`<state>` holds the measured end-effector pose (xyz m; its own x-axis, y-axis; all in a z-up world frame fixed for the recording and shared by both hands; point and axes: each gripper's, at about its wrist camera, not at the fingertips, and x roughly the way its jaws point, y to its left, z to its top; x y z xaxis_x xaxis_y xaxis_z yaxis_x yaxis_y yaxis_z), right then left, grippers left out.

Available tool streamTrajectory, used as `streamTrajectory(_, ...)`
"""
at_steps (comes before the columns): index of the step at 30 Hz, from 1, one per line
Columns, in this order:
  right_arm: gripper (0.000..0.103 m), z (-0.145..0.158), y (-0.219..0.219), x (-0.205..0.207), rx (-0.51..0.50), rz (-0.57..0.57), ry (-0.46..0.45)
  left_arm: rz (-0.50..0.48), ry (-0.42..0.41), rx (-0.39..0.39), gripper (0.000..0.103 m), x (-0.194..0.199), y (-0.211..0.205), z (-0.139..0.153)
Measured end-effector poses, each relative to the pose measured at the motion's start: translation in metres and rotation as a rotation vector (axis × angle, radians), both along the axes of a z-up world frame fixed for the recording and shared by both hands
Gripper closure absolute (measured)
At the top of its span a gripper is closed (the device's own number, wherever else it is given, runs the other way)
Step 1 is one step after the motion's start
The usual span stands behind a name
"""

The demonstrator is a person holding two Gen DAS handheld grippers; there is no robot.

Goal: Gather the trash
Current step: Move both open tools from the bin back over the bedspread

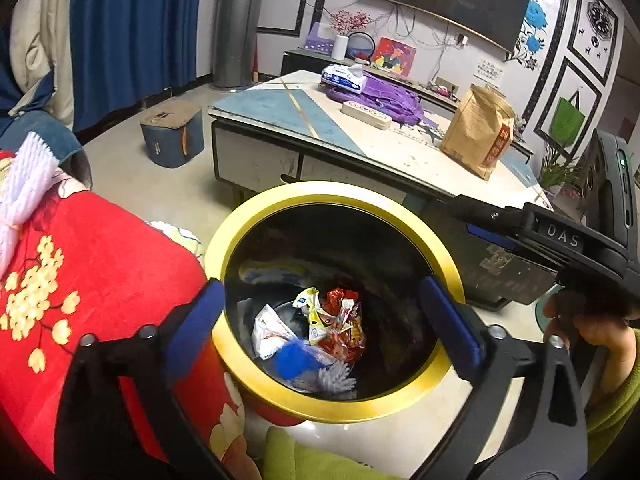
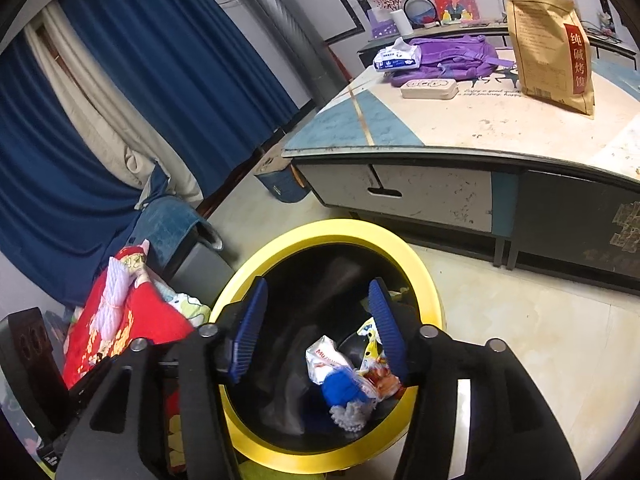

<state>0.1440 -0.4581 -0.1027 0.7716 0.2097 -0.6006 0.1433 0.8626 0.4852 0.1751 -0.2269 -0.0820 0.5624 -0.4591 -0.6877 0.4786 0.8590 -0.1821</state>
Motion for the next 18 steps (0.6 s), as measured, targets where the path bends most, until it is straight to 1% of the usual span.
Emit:
streamTrajectory(4, 0.04, 0.004, 0.004, -0.001, -0.008, 0.004, -0.014, 0.035, -0.02, -0.003, 0.011, -0.006, 0.009, 0.008)
streamTrajectory(6, 0.033, 0.006, 0.006, -0.002, -0.019, -0.001, -0.02, 0.048, -0.027, -0.008, 0.011, -0.008, 0.013, 0.012)
streamTrajectory(8, 0.031, 0.009, 0.008, -0.003, -0.024, 0.0, -0.03, 0.062, -0.031, -0.013, 0.011, -0.011, 0.017, 0.016)
streamTrajectory(11, 0.025, 0.012, 0.012, -0.005, -0.034, -0.001, -0.046, 0.075, -0.046, -0.011, 0.011, -0.014, 0.021, 0.022)
streamTrajectory(15, 0.021, 0.016, 0.016, -0.006, -0.044, 0.002, -0.059, 0.082, -0.047, -0.015, 0.011, -0.021, 0.028, 0.027)
streamTrajectory(18, 0.02, 0.018, 0.021, -0.007, -0.045, 0.01, -0.063, 0.091, -0.068, -0.004, 0.011, -0.027, 0.034, 0.031)
